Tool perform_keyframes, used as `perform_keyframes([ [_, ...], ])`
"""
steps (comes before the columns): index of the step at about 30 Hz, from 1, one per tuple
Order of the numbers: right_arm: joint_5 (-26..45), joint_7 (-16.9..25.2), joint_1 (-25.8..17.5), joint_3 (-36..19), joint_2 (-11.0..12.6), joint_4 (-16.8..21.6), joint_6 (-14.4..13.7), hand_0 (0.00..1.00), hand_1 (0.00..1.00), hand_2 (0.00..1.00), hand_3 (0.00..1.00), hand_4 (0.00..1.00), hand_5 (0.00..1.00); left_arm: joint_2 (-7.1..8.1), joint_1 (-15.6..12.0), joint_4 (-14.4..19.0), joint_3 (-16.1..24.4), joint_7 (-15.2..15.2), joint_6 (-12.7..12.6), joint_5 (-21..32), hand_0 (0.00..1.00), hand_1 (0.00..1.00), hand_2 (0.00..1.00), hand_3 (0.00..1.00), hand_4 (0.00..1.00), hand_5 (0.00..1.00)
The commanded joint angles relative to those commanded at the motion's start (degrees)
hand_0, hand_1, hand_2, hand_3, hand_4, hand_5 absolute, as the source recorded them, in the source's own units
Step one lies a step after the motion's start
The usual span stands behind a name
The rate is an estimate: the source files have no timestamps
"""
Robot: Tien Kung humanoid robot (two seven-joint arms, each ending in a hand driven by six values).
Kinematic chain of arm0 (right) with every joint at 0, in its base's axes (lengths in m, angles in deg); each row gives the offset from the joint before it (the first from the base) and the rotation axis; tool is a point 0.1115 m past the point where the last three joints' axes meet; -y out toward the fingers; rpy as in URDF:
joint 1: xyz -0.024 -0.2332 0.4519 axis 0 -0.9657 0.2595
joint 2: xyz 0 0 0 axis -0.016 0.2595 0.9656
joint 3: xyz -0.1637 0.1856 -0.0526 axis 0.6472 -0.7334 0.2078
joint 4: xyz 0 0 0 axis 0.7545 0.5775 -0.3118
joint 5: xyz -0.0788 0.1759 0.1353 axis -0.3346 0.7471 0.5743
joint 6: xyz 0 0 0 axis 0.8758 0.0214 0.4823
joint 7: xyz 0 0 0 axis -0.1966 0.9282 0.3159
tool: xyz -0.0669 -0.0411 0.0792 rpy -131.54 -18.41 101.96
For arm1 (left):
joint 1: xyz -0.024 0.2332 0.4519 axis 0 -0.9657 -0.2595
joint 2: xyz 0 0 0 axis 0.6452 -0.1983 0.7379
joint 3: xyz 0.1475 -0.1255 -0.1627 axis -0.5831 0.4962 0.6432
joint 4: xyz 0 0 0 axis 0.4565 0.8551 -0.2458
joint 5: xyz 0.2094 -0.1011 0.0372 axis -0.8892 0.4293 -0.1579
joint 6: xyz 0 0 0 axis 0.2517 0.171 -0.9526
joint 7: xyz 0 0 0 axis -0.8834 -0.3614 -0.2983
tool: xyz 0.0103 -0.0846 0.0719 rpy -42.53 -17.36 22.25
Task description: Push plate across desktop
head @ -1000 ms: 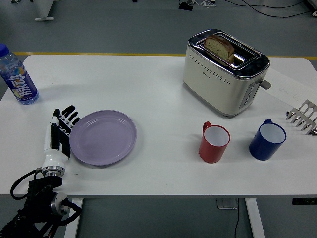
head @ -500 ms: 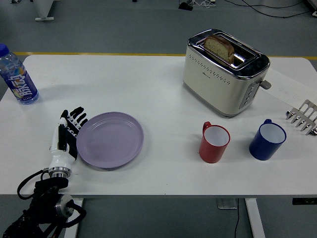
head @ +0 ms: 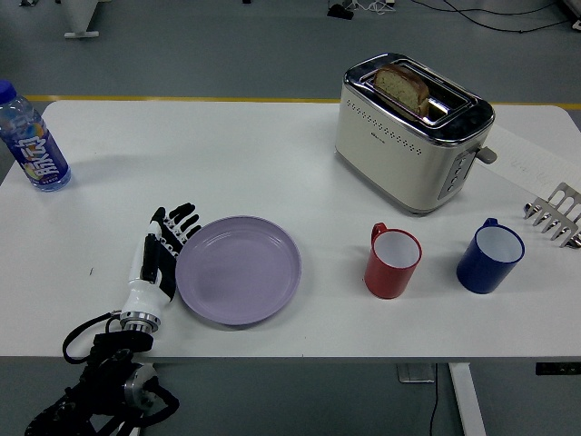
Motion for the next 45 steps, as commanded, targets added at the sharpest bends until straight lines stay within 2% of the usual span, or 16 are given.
perform_keyframes([
  [9, -0.02, 0.06, -0.06, 0.0, 0.03, -0.03, -0.01, 0.567, 0.553, 0.684, 0.601, 0.315, 0.302, 0.0, 0.15, 1.4, -3.41, 0.23, -0.04, 1.45, 0.772, 0.8, 0.797, 0.657, 0.51, 0.998],
  [18, -0.07, -0.03, -0.1, -0.04, 0.05, 0.01, -0.01, 0.567, 0.553, 0.684, 0.601, 0.315, 0.301, 0.0, 0.72, 2.49, -8.56, 0.13, 0.19, 2.59, 0.769, 0.799, 0.796, 0.655, 0.509, 0.998],
  [29, 0.01, -0.11, -0.45, -0.01, 0.07, 0.06, -0.01, 0.567, 0.553, 0.684, 0.601, 0.316, 0.301, 0.0, 0.84, 3.35, -11.06, 0.28, 0.35, 3.54, 0.768, 0.798, 0.797, 0.655, 0.508, 0.998],
  [33, 0.08, -0.16, -0.58, 0.05, 0.07, 0.09, -0.02, 0.567, 0.553, 0.684, 0.601, 0.316, 0.301, 0.0, 0.48, 3.28, -9.58, 0.37, 0.08, 3.01, 0.768, 0.798, 0.797, 0.655, 0.508, 0.998],
  [39, 0.28, -0.18, -0.67, 0.13, 0.05, 0.11, -0.11, 0.567, 0.553, 0.684, 0.601, 0.316, 0.3, 0.0, 0.11, 3.49, -4.56, 0.48, -0.74, 1.72, 0.769, 0.797, 0.796, 0.655, 0.507, 0.998],
  [45, 0.44, -0.09, -0.74, 0.28, 0.14, 0.08, -0.14, 0.566, 0.553, 0.684, 0.601, 0.316, 0.301, 0.0, -0.55, 4.54, 3.85, -1.02, -2.42, -2.6, 0.767, 0.796, 0.795, 0.654, 0.509, 0.998],
])
